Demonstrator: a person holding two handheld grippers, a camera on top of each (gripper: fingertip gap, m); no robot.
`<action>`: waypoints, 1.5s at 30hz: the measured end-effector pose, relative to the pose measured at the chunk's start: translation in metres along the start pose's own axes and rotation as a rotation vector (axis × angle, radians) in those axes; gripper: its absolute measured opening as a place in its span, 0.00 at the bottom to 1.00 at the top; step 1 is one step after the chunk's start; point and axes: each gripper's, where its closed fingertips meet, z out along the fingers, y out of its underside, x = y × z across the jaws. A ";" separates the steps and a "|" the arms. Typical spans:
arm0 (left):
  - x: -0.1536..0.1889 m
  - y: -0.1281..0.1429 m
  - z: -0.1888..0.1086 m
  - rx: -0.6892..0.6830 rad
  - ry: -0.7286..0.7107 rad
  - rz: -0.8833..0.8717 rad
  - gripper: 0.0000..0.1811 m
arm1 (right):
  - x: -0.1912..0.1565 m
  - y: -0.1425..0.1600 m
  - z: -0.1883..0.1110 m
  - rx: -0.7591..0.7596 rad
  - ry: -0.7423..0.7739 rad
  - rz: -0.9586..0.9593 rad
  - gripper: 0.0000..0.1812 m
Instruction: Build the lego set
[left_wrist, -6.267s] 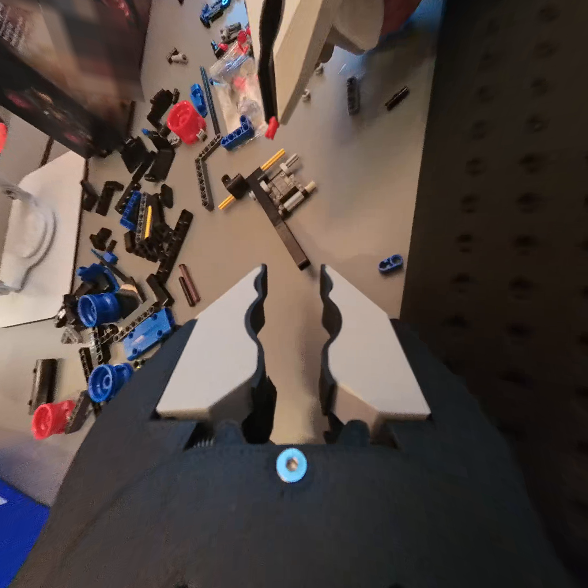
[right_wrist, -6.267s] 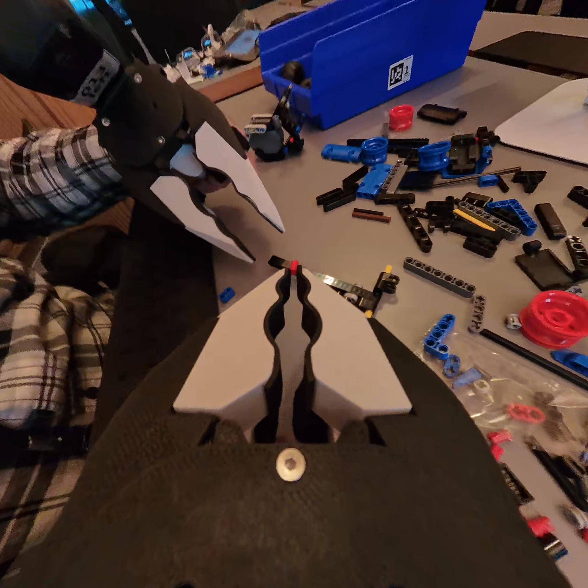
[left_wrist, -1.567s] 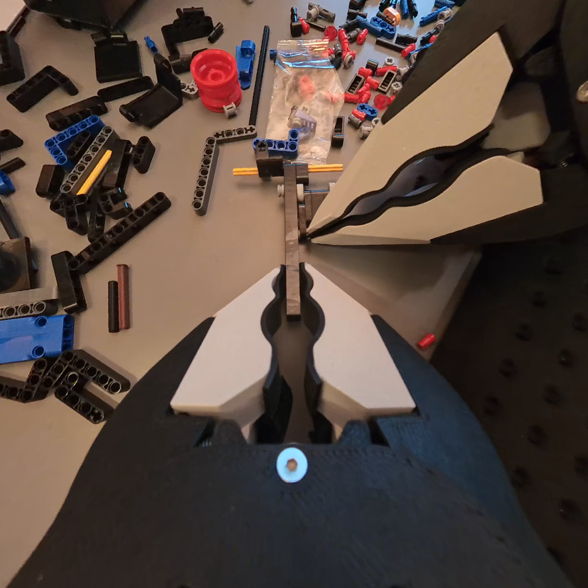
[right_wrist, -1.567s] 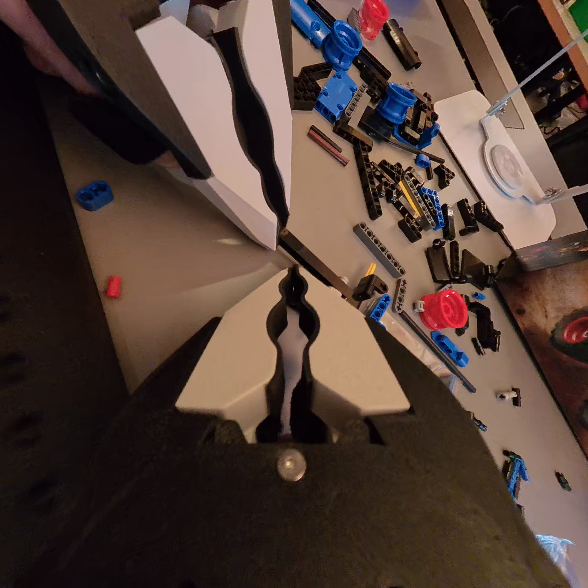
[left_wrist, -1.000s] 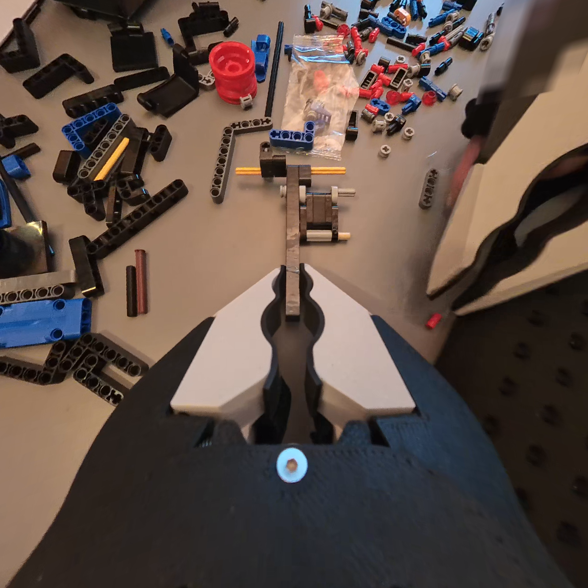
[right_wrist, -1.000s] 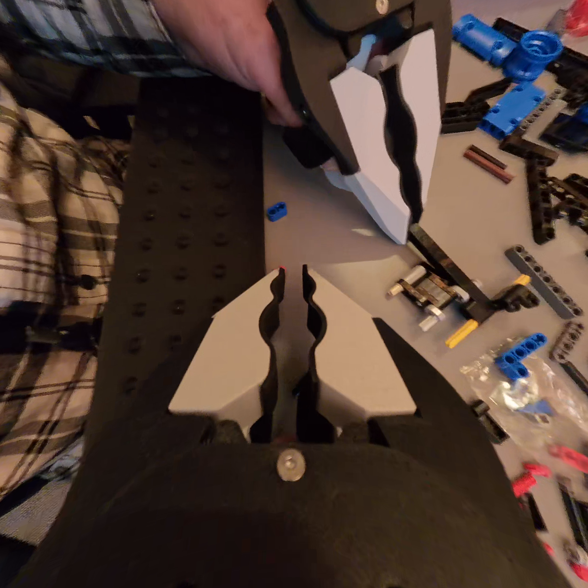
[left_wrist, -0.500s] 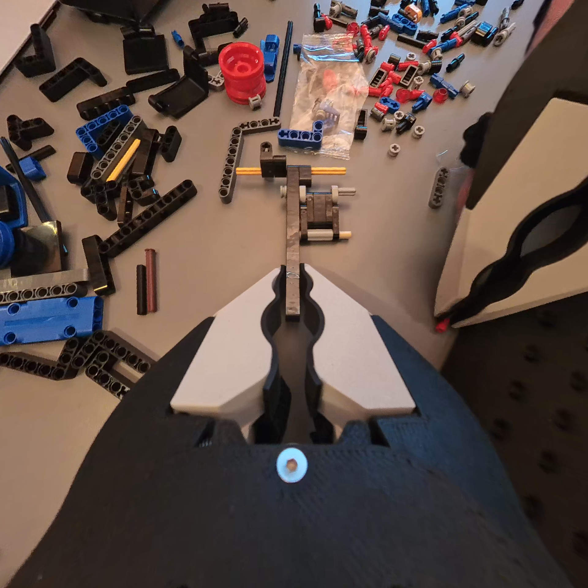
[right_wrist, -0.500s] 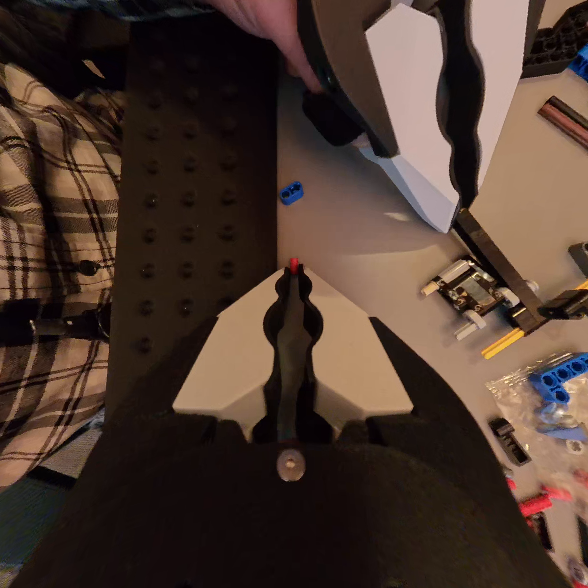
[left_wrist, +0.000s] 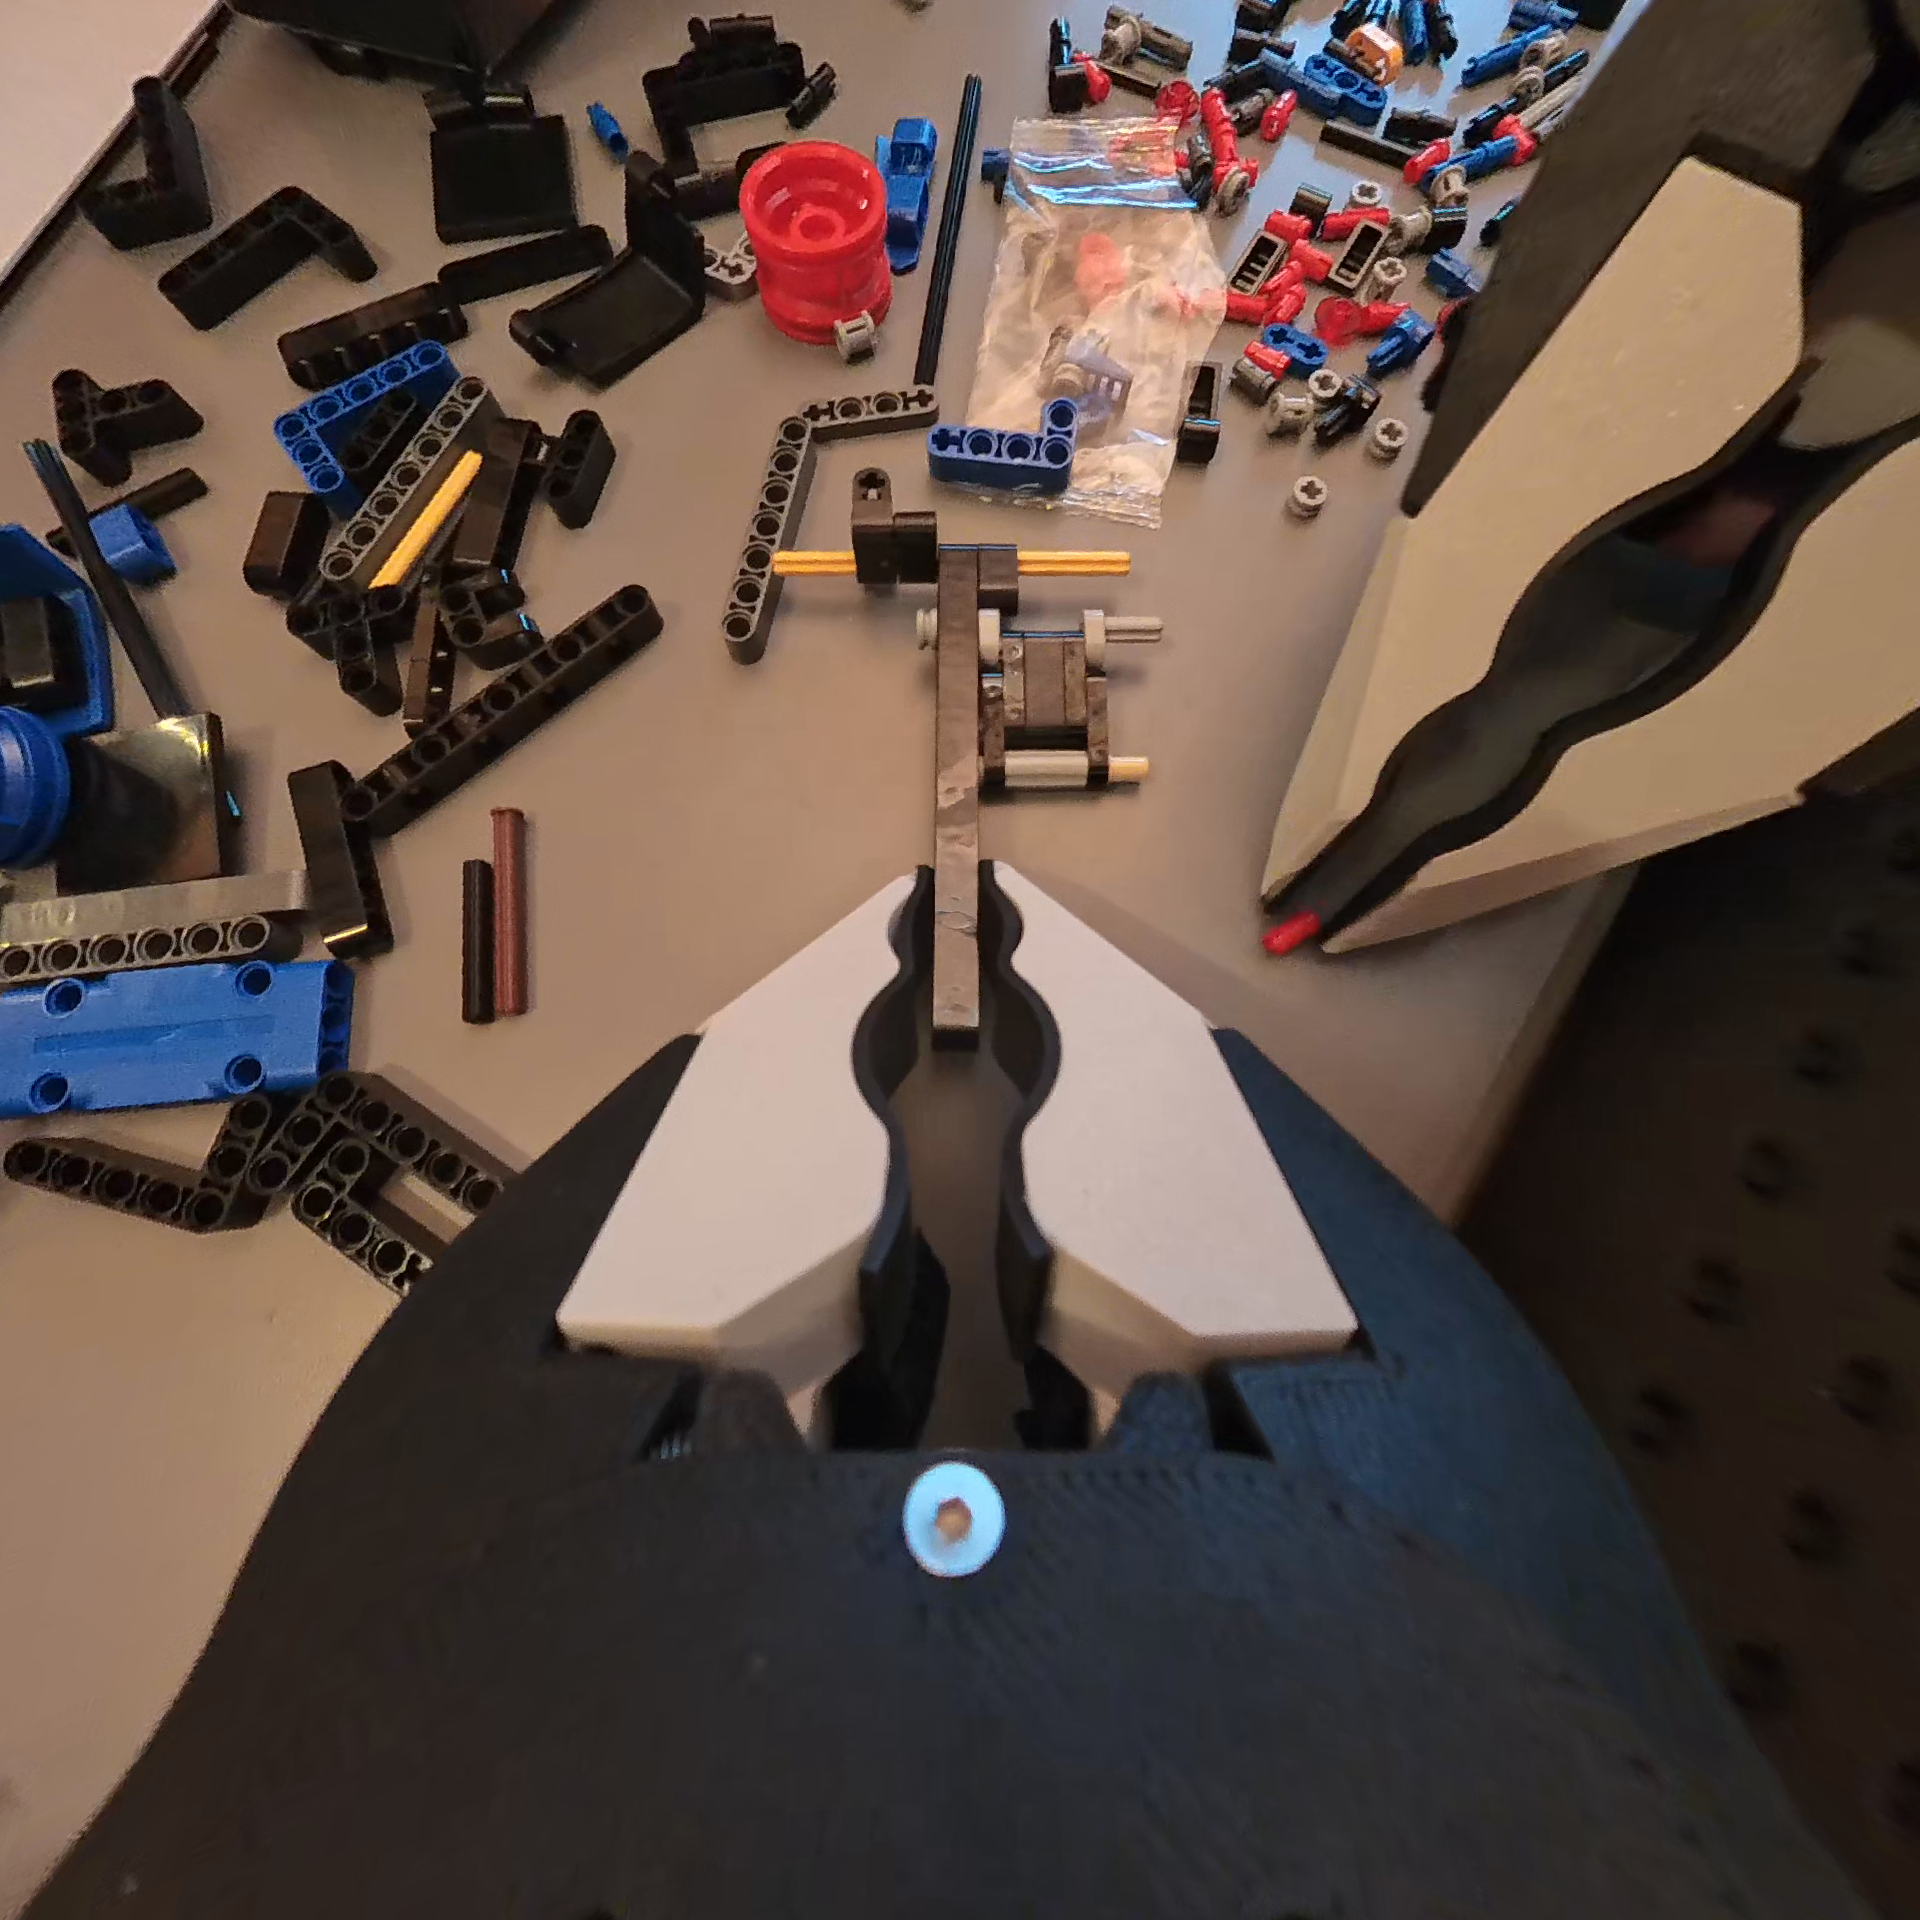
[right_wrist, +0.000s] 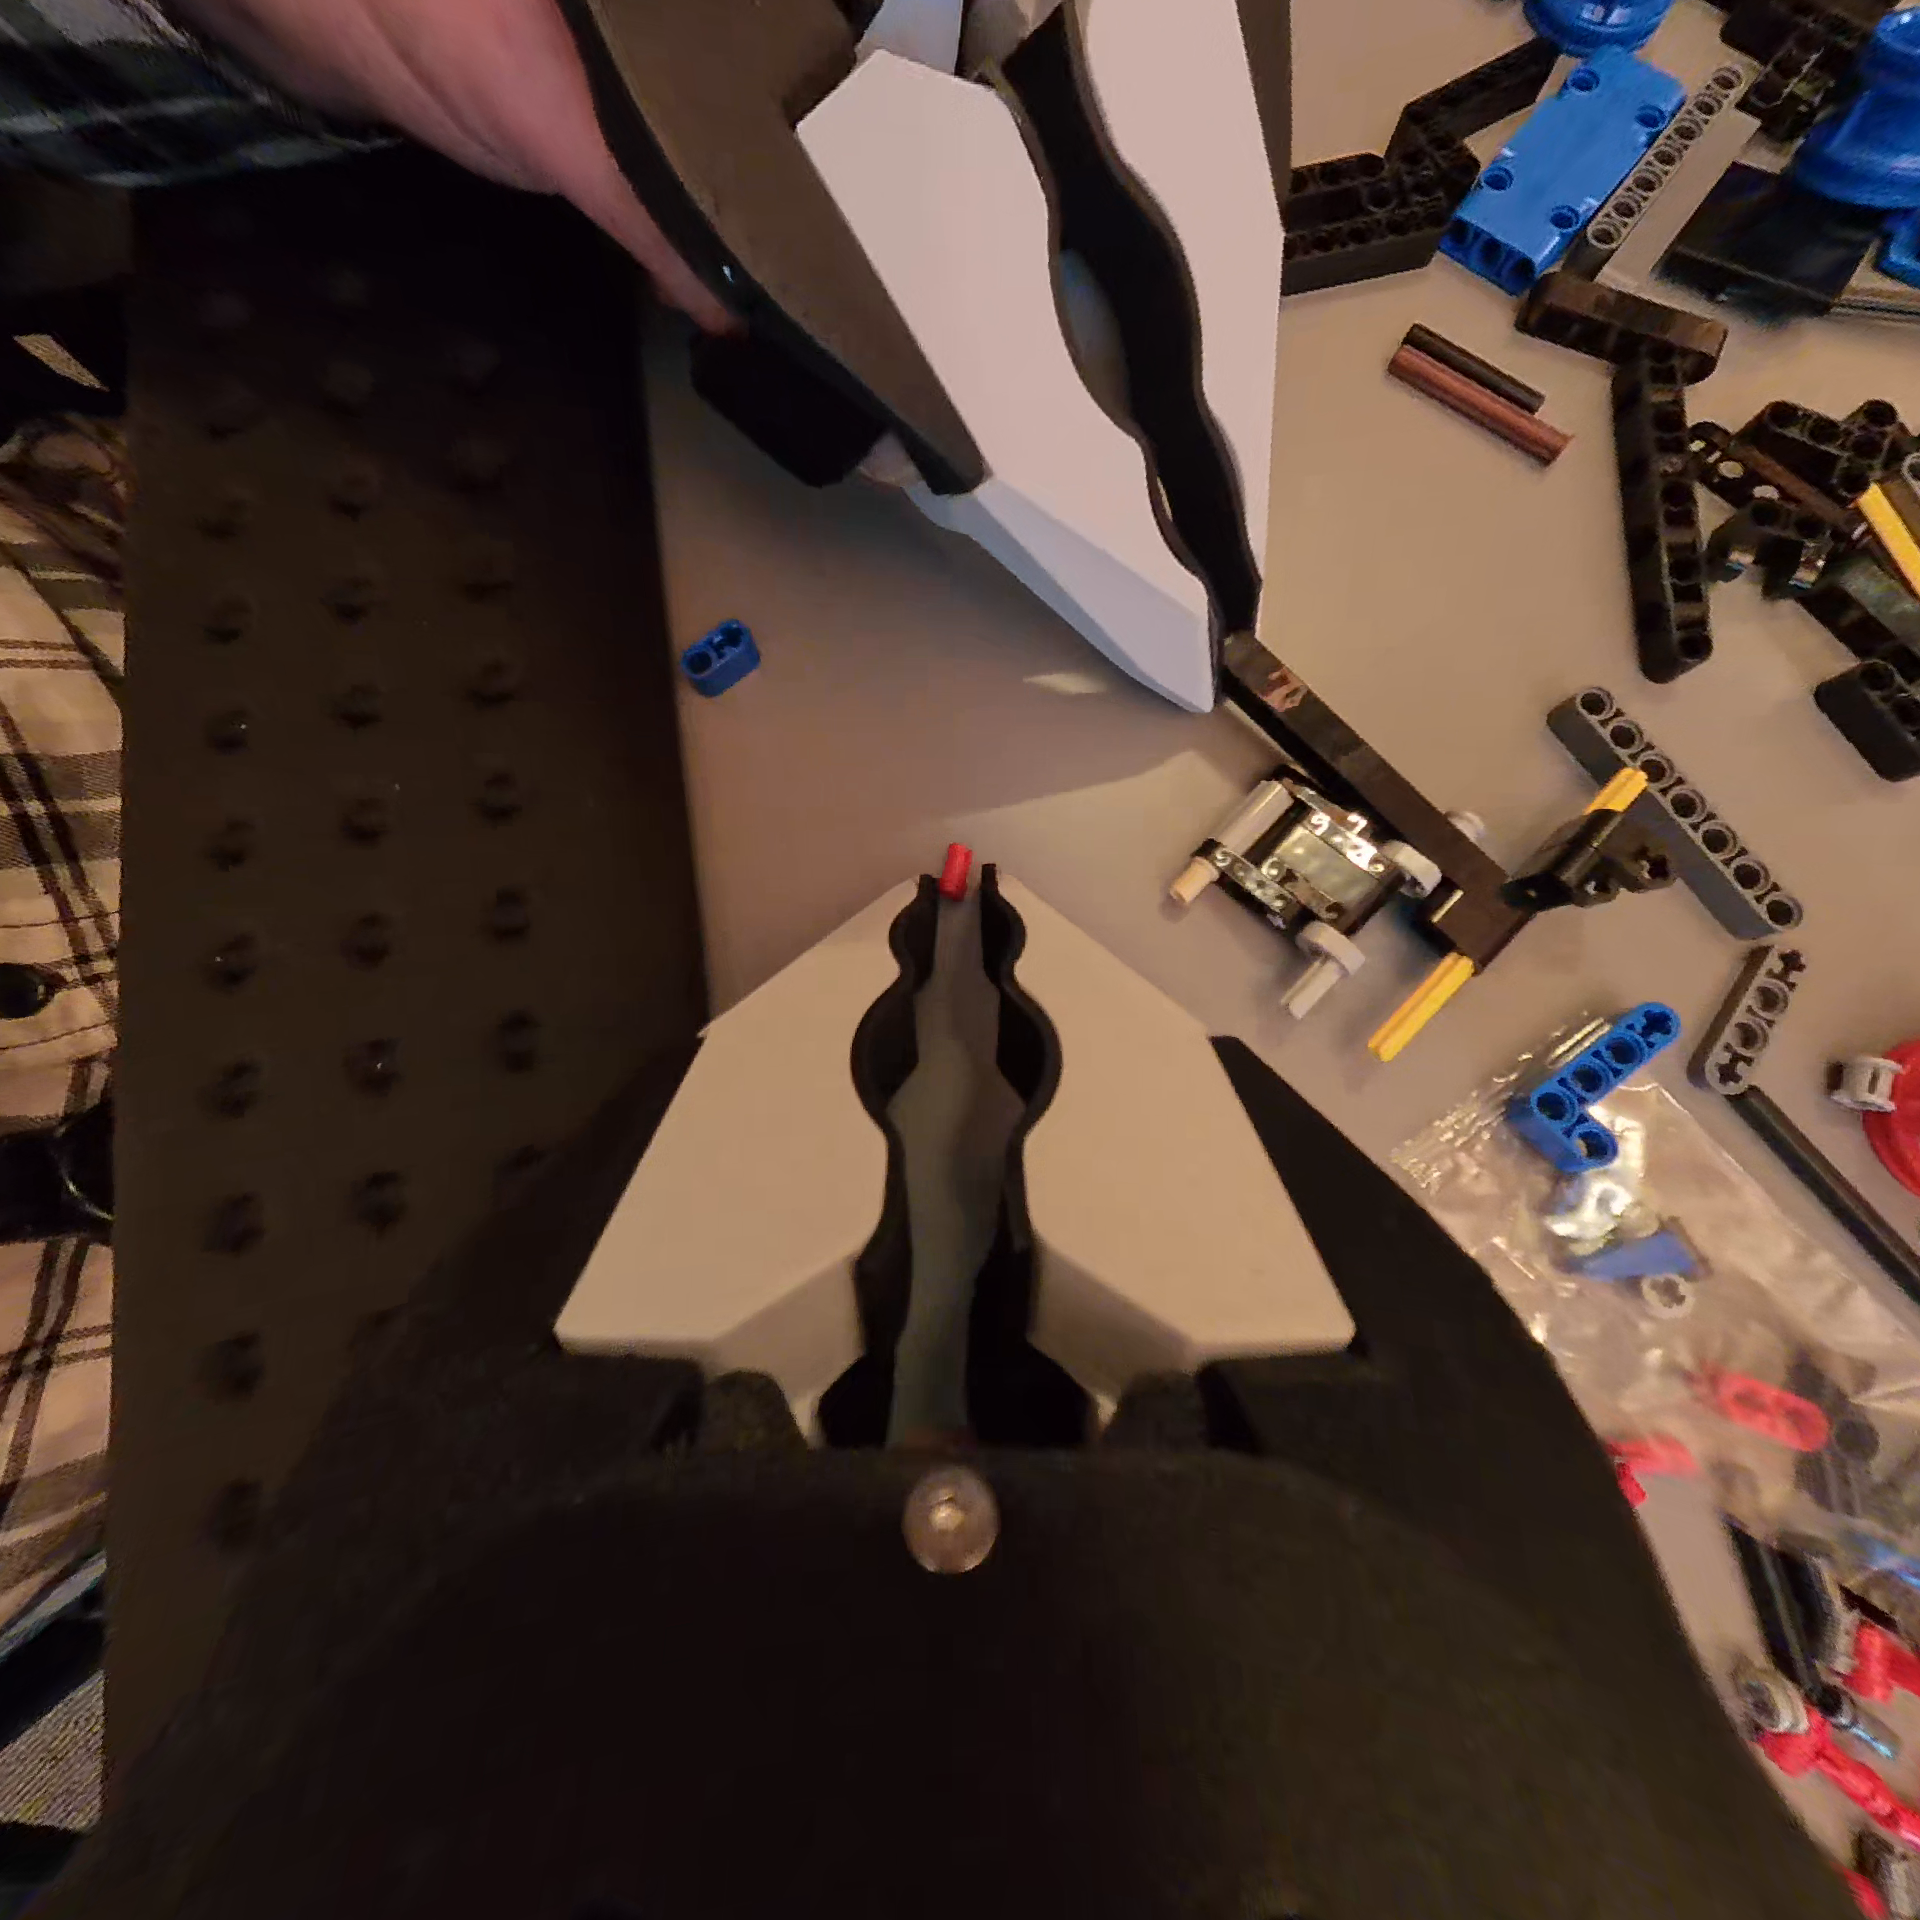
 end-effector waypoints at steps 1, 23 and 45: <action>0.000 0.000 0.000 0.000 0.000 0.000 0.03 | -0.001 0.000 0.000 0.004 -0.002 0.000 0.06; -0.001 0.000 0.001 0.004 0.005 -0.006 0.04 | -0.008 -0.002 0.001 0.017 0.052 0.020 0.08; 0.006 -0.004 0.002 0.003 0.019 -0.032 0.03 | 0.048 -0.018 -0.003 0.115 0.302 0.143 0.02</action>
